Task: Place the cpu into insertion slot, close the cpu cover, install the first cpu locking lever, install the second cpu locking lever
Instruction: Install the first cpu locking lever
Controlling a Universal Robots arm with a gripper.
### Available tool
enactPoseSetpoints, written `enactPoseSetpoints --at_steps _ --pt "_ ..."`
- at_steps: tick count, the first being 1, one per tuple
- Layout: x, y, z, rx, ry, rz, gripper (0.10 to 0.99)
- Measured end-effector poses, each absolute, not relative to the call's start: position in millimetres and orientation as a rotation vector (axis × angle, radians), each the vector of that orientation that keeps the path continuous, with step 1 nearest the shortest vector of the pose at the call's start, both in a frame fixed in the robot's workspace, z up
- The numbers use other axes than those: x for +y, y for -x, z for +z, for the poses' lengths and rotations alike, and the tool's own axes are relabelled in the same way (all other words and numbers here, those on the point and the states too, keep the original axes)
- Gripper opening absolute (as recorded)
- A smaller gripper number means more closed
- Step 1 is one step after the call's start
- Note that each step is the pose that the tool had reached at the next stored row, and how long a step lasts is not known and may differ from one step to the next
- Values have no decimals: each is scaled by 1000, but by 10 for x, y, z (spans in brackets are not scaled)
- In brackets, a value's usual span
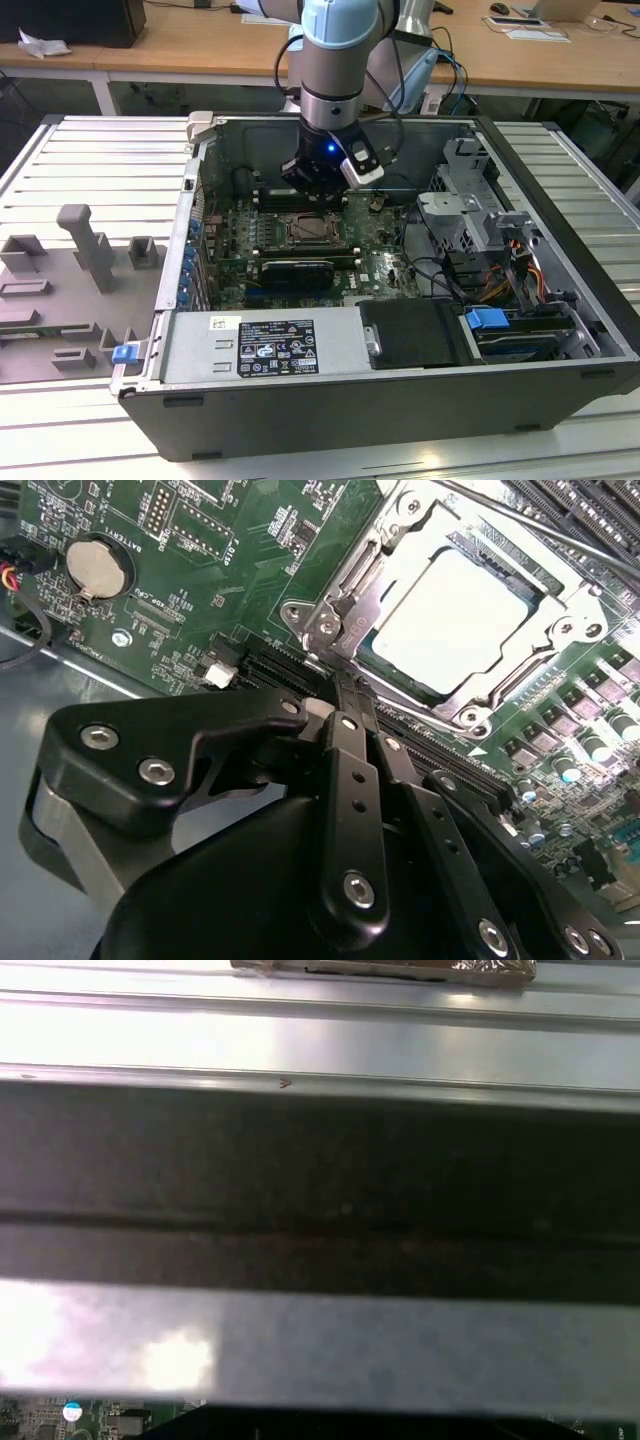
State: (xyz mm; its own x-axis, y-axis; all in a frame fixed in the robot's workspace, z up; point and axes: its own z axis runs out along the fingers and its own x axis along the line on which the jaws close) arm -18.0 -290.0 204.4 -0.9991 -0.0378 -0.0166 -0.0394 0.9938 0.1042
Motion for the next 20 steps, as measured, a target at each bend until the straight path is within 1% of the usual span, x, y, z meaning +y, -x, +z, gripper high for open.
enactPoseSetpoints --at_steps 10,15,20 --pt "-2899 177 2047 3122 61 156 106" --pt "-2900 174 2034 3125 61 114 106" --pt "-2893 172 2015 3125 61 113 106"
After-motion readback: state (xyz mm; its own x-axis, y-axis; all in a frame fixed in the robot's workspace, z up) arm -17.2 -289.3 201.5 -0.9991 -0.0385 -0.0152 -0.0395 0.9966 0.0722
